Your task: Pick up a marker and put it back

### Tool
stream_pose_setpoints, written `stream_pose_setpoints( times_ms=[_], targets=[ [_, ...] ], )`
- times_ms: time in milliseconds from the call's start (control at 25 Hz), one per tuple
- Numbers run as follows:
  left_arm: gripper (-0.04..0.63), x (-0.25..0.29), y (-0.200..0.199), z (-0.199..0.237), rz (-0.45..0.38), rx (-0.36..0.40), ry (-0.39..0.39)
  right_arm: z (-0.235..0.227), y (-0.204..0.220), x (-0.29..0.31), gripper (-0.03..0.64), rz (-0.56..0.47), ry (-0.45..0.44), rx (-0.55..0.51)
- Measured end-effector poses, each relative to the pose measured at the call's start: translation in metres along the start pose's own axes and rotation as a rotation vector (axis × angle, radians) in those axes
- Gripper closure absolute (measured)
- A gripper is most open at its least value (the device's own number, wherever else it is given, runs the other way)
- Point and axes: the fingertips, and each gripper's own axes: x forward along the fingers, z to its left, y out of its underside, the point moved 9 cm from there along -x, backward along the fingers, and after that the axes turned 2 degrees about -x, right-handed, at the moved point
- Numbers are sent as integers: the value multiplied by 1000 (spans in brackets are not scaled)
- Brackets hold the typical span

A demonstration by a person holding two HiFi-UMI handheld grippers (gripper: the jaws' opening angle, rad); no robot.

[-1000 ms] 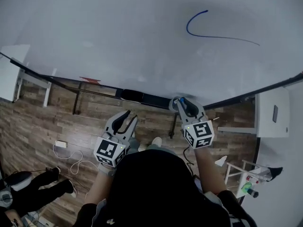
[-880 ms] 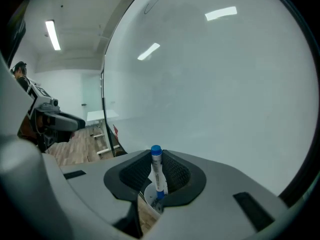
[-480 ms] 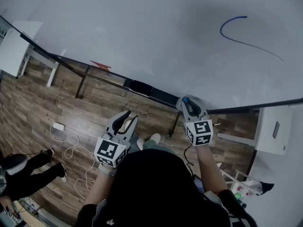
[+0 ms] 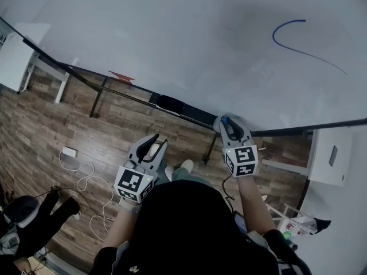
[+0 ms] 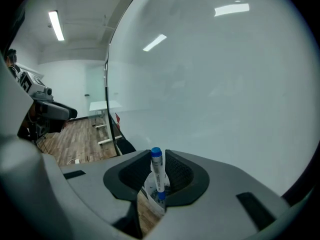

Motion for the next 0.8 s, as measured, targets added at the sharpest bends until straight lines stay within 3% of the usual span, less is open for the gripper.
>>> stream_pose_setpoints(
  times_ms=[480, 800],
  targets=[
    [469, 28, -24, -1, -2, 82, 149, 1, -17, -39, 509, -67, 107, 70],
    [469, 63, -41, -9, -2, 135, 308, -4, -17, -87, 509, -112, 265, 158]
  ],
)
